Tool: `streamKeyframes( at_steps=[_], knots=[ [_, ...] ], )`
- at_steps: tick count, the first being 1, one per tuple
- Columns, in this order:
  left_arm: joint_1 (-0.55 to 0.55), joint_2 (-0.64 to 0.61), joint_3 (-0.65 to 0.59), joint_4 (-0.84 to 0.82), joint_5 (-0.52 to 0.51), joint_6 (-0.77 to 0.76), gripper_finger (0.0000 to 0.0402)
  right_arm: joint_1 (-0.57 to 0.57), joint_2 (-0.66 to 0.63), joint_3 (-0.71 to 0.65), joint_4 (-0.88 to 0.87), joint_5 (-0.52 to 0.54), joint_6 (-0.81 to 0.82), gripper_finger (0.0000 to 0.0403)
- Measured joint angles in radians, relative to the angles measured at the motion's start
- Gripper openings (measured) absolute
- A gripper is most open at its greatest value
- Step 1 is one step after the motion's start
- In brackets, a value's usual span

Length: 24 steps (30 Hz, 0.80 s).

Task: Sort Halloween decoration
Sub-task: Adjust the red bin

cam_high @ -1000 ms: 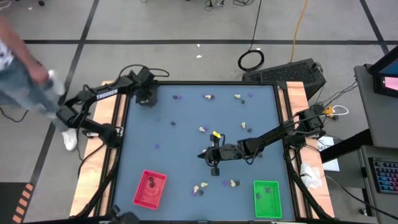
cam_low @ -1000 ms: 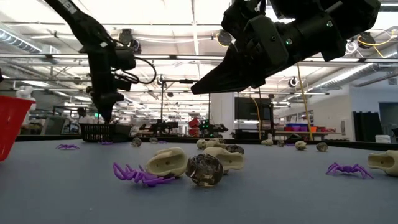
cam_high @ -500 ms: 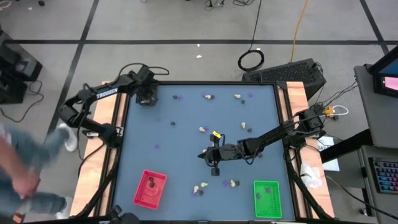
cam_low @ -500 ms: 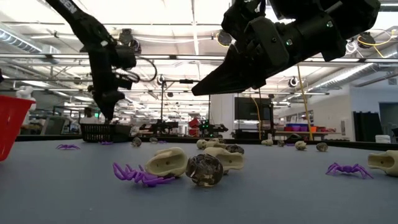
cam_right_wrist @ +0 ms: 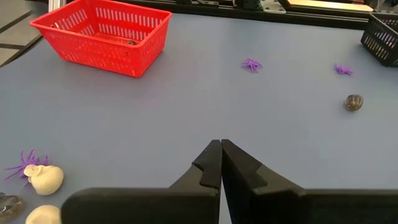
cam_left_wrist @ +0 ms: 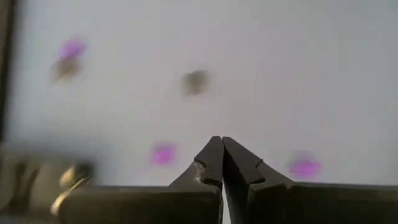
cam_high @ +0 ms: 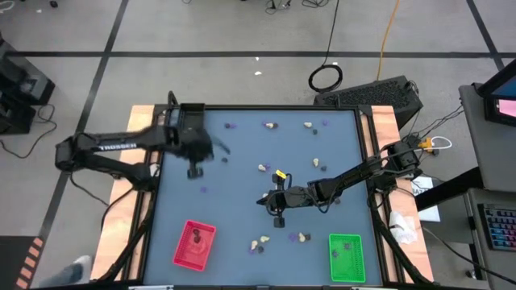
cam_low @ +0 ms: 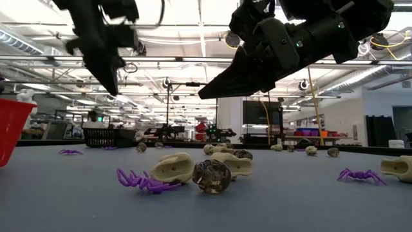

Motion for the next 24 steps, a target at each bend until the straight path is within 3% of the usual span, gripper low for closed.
streamKeyframes(
  at_steps=[6,10,16,24],
  knots=[
    [-0.348,0.055,0.000,0.115,0.089,-0.013,0.0005,0.000,0.000,0.000,-0.002,0.000,0.000,0.0000],
    [-0.502,0.122,0.000,0.264,0.181,-0.007,0.0005,0.001,0.000,0.000,-0.012,0.000,0.002,0.0000],
    [-0.585,0.267,0.000,0.508,0.280,0.043,0.0005,0.015,0.000,0.000,-0.021,0.000,0.002,0.0000],
    [-0.656,0.409,-0.001,0.479,0.217,-0.020,0.0005,0.026,0.000,0.000,-0.021,0.000,-0.004,0.0000]
  ],
)
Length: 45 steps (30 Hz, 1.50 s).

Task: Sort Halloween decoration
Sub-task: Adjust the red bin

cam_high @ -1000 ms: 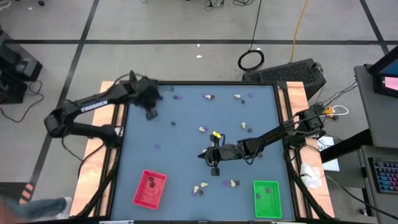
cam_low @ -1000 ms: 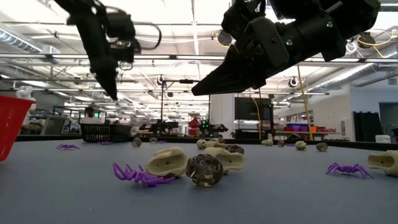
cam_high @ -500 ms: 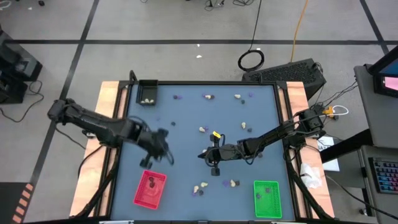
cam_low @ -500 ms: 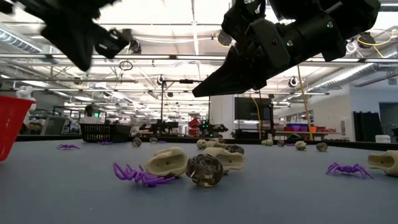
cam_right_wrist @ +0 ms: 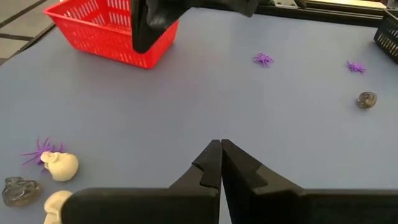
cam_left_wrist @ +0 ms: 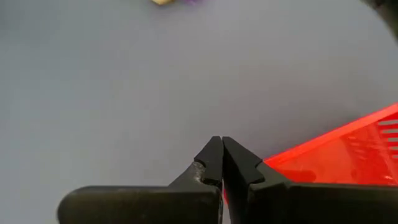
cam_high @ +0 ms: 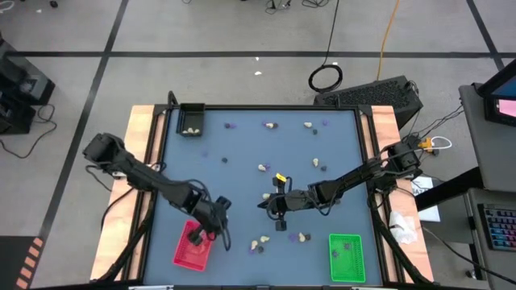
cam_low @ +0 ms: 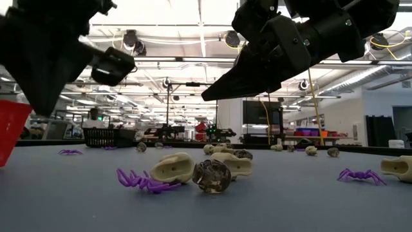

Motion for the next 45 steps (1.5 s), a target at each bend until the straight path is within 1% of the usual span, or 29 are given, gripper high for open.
streamKeyframes(
  at_steps=[4,9,13,16,19,23,26,30,33,38,42,45],
  knots=[
    [-0.027,0.022,0.000,-0.021,-0.016,-0.027,0.0005,0.000,0.000,0.000,0.000,0.000,0.000,0.0000],
    [-0.044,0.022,0.000,-0.071,-0.112,-0.051,0.0005,-0.002,0.000,0.000,0.002,0.001,0.000,0.0000],
    [-0.044,0.021,0.003,-0.088,-0.132,-0.052,0.0005,-0.002,0.000,0.000,0.005,0.001,0.000,0.0000],
    [-0.055,0.012,0.038,-0.152,-0.147,-0.053,0.0005,-0.002,0.000,0.000,0.004,0.002,0.000,0.0000],
    [-0.084,-0.021,0.101,-0.251,-0.171,-0.080,0.0005,-0.002,0.000,0.000,0.004,0.002,0.000,0.0000],
    [-0.132,-0.076,0.179,-0.369,-0.163,-0.197,0.0005,-0.002,0.000,0.000,0.000,0.004,0.000,0.0000],
    [-0.160,-0.087,0.175,-0.451,-0.089,-0.355,0.0005,-0.002,0.000,0.000,0.000,0.005,0.000,0.0000],
    [-0.200,-0.070,0.117,-0.437,-0.080,-0.478,0.0005,-0.002,0.000,0.000,0.000,0.005,0.000,0.0000],
    [-0.218,-0.045,0.086,-0.433,-0.093,-0.523,0.0005,-0.002,0.000,0.000,0.000,0.005,0.000,0.0000],
    [-0.228,-0.015,0.076,-0.403,-0.150,-0.523,0.0005,-0.002,0.000,0.000,0.001,0.005,0.000,0.0000],
    [-0.227,-0.014,0.076,-0.380,-0.221,-0.503,0.0005,-0.002,0.000,0.000,0.002,0.005,0.000,0.0000],
    [-0.227,-0.014,0.076,-0.354,-0.247,-0.494,0.0005,-0.002,0.000,0.000,0.003,0.005,0.000,0.0000]
  ],
)
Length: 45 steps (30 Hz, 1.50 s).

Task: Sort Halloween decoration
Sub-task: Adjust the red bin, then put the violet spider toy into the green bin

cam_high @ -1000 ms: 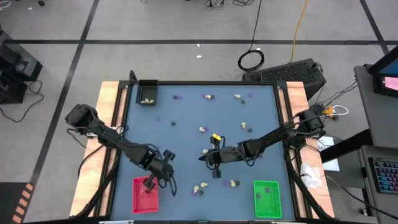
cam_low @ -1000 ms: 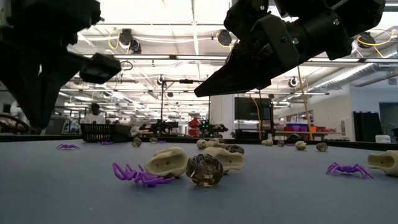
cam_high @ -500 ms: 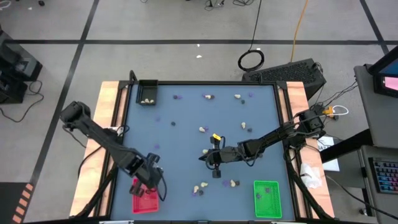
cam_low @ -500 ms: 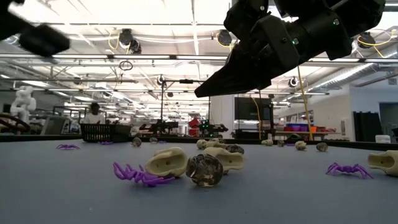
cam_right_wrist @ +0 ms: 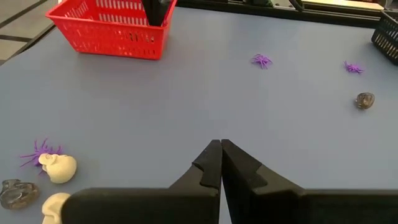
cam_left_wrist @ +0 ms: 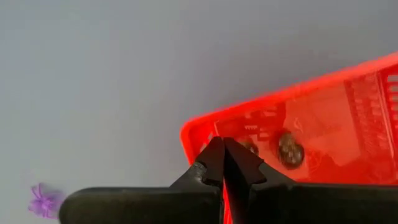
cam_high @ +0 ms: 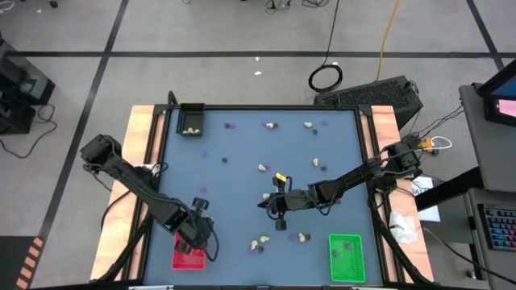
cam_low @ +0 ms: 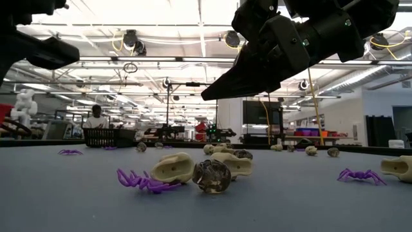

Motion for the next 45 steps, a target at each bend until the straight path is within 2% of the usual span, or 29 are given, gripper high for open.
streamKeyframes(
  at_steps=[12,17,21,26,32,39,45],
  knots=[
    [0.006,-0.034,0.021,0.018,-0.012,0.024,0.0005,0.002,0.000,0.000,0.001,0.000,-0.001,0.0000],
    [0.064,-0.082,0.021,0.078,-0.018,0.087,0.0005,0.003,-0.002,0.000,0.000,0.000,-0.011,0.0000],
    [0.120,-0.095,0.011,0.167,0.039,0.184,0.0005,0.010,-0.028,0.000,-0.016,-0.001,-0.019,0.0000],
    [0.198,-0.095,-0.057,0.383,0.091,0.273,0.0005,0.036,-0.082,0.000,-0.080,-0.001,-0.047,0.0000],
    [0.286,-0.095,-0.196,0.774,0.171,0.333,0.0005,0.037,-0.088,-0.016,-0.080,-0.008,-0.051,0.0000],
    [0.370,-0.095,-0.379,1.267,0.166,0.348,0.0005,0.037,-0.088,-0.136,0.140,-0.056,-0.040,0.0000],
    [0.440,-0.095,-0.476,1.473,0.118,0.368,0.0005,0.043,-0.087,-0.207,0.247,-0.058,-0.016,0.0000]
  ],
)
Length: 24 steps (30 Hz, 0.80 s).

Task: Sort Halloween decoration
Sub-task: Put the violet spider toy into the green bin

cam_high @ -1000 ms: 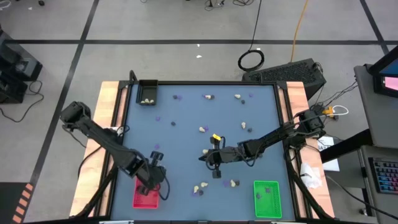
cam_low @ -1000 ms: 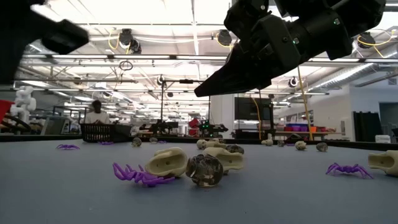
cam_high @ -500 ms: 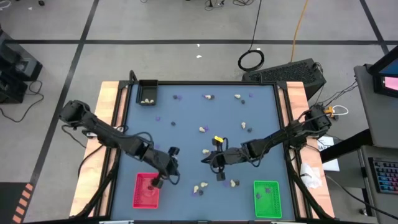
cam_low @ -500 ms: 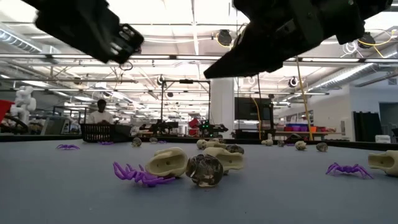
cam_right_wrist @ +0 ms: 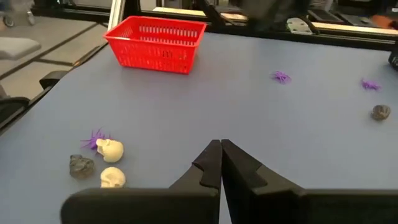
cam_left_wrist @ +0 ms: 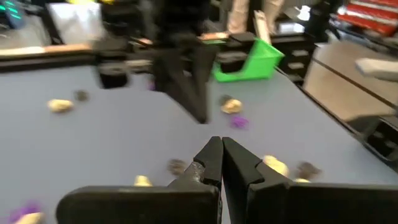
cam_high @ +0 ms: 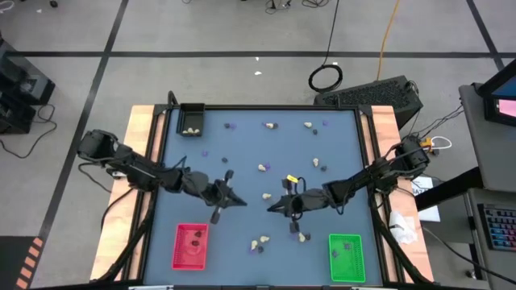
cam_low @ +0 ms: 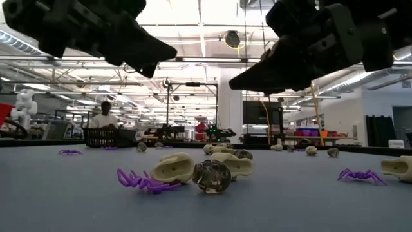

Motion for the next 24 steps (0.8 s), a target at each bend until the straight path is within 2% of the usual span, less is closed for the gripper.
streamKeyframes(
  at_steps=[5,9,14,18,24],
  knots=[
    [0.069,0.000,-0.027,0.078,-0.003,0.033,0.0005,0.026,-0.005,-0.005,-0.015,0.000,0.005,0.0000],
    [0.139,0.000,-0.030,0.092,0.022,0.052,0.0005,0.042,-0.068,-0.005,-0.124,0.003,0.037,0.0000],
    [0.195,0.000,-0.030,0.094,0.026,0.055,0.0005,0.044,-0.201,-0.005,-0.358,0.013,0.162,0.0000],
    [0.218,0.000,-0.030,0.094,0.052,0.087,0.0005,0.053,-0.304,0.005,-0.576,0.083,0.239,0.0001],
    [0.247,0.000,-0.030,0.093,0.090,0.103,0.0006,0.057,-0.381,0.099,-0.932,0.152,0.395,0.0037]
  ],
)
